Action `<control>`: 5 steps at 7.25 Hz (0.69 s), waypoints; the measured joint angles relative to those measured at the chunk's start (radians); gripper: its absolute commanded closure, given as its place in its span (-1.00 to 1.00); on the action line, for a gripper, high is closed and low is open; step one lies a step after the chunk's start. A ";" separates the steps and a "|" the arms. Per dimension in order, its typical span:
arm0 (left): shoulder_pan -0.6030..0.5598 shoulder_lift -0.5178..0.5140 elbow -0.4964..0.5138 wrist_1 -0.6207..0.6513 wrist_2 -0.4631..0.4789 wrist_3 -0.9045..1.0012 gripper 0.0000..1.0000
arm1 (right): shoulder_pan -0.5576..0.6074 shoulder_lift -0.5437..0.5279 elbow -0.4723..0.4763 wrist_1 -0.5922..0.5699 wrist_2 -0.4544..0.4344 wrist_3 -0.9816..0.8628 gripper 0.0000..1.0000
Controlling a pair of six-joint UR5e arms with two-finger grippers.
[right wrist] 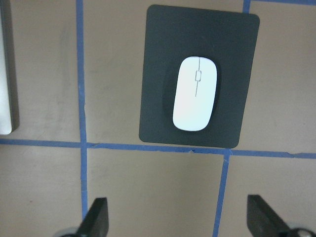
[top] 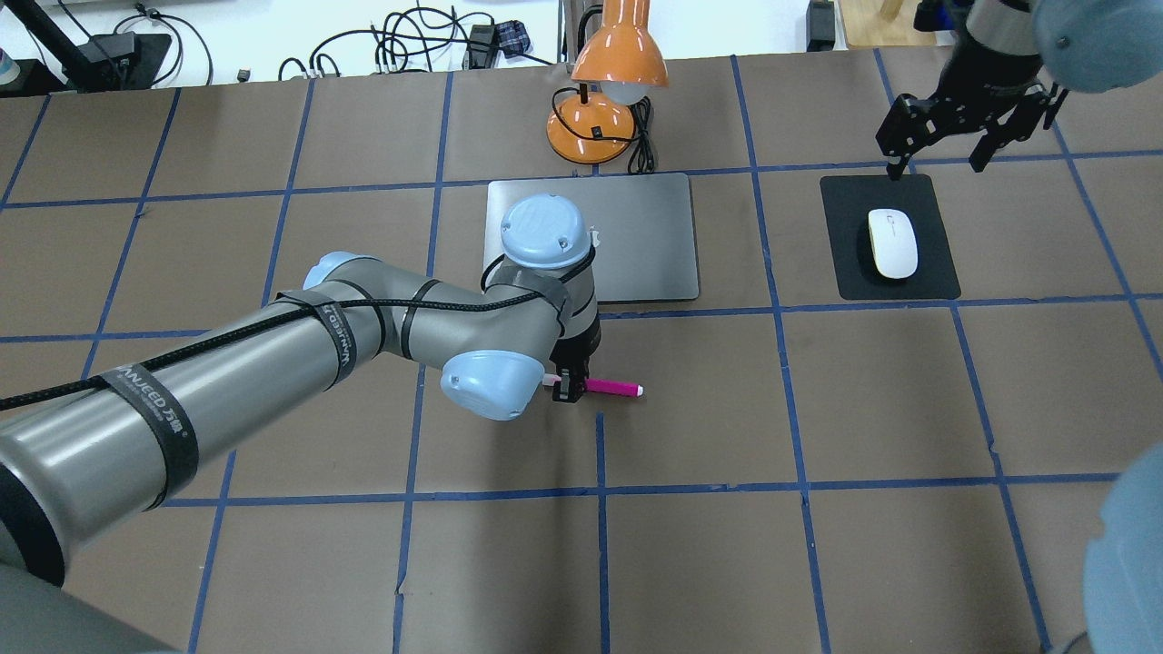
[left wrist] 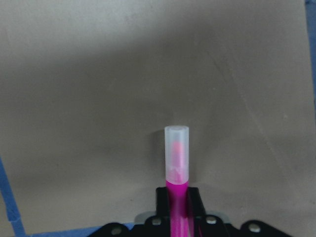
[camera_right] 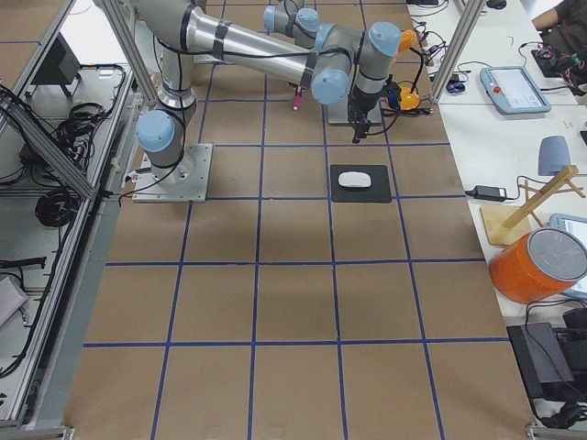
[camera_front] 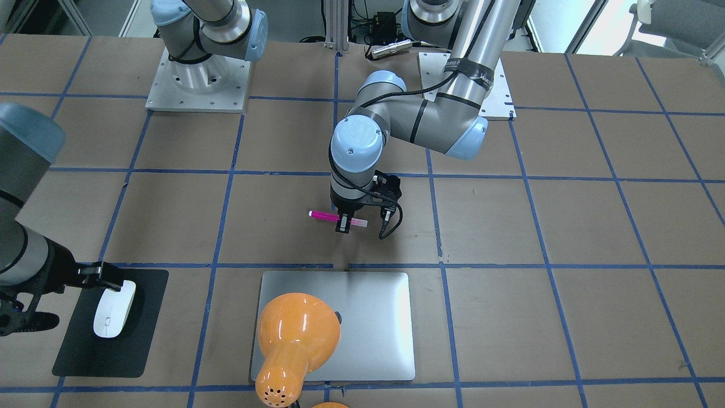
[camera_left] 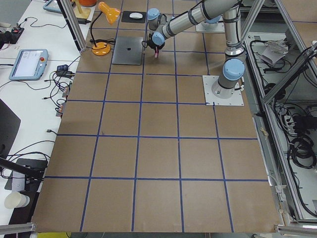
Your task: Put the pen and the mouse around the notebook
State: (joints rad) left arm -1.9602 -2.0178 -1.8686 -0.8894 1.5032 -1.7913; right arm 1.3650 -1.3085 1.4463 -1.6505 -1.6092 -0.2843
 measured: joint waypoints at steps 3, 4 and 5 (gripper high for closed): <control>0.002 0.025 0.004 0.001 0.006 0.041 -1.00 | 0.036 -0.148 0.000 0.067 0.018 -0.017 -1.00; 0.007 0.053 0.015 -0.016 0.013 0.142 -1.00 | 0.042 -0.154 0.005 0.077 0.052 0.000 -1.00; 0.017 0.097 0.042 -0.086 0.045 0.301 -1.00 | 0.044 -0.158 0.018 0.090 0.087 0.011 -1.00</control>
State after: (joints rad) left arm -1.9427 -1.9210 -1.8264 -0.9750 1.5479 -1.4898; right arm 1.4090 -1.4669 1.4642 -1.5607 -1.5225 -0.2737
